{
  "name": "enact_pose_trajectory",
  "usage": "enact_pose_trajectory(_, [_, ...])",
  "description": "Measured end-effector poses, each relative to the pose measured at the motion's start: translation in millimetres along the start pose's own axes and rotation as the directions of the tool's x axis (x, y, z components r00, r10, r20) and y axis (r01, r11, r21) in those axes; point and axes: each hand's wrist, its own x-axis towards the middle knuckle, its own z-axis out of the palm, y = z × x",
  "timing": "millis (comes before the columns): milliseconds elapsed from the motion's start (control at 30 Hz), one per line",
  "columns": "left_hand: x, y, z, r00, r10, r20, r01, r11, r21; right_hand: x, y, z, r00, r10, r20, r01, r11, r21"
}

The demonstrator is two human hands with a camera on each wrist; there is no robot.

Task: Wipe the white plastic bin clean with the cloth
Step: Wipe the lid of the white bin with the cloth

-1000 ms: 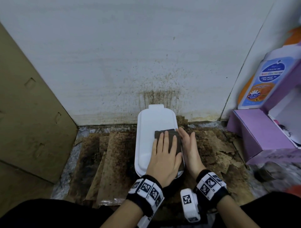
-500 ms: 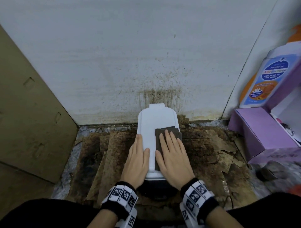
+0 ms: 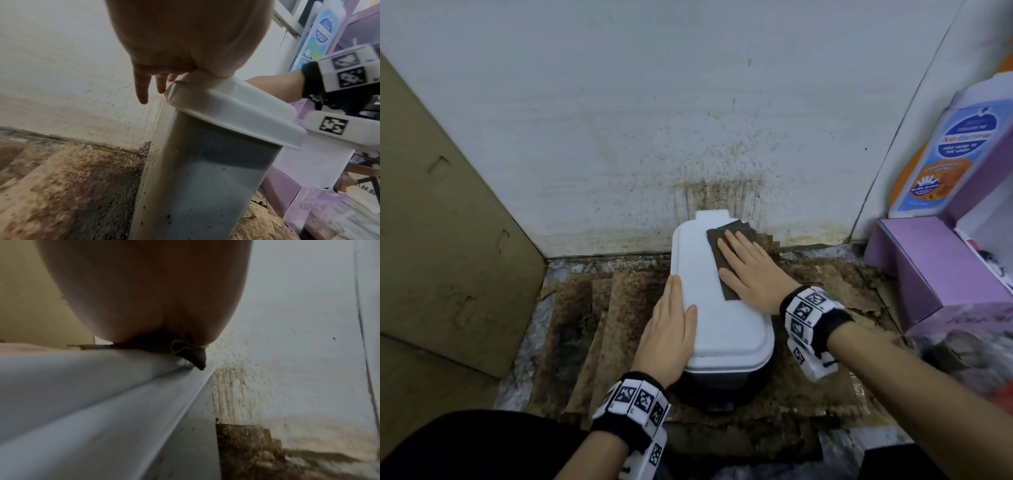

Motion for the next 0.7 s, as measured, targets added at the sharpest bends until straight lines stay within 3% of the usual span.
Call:
enact_pose_trajectory(200, [1.3,-1.3,0.8,1.0,0.003,0.006,-0.003,1.0,0.003,-71.8,-39.5,38.2,0.973,0.05,-0.227,-0.03,0.995,0.091])
enact_pose_trajectory(333, [1.3,-3.9,3.1,1.0,0.018,-0.002,-0.018,1.0,-0.016,-101.7,-53.8,47.9,0.977,0.063,-0.205,-0.038,0.992,0.122])
enact_pose_trajectory(567, [2.3,-4.9,2.1,1.0,0.021,0.015,-0.021,1.0,-0.007,-25.2,-5.9,7.0,0.997,-0.069,-0.031,0.067,0.995,-0.072])
enact_pose_trajectory(700, [3.1,-5.0,-0.5,0.999,0.02,0.033,-0.02,1.0,0.009,28.0,21.5,-14.3,0.996,-0.072,0.06,0.076,0.994,-0.079])
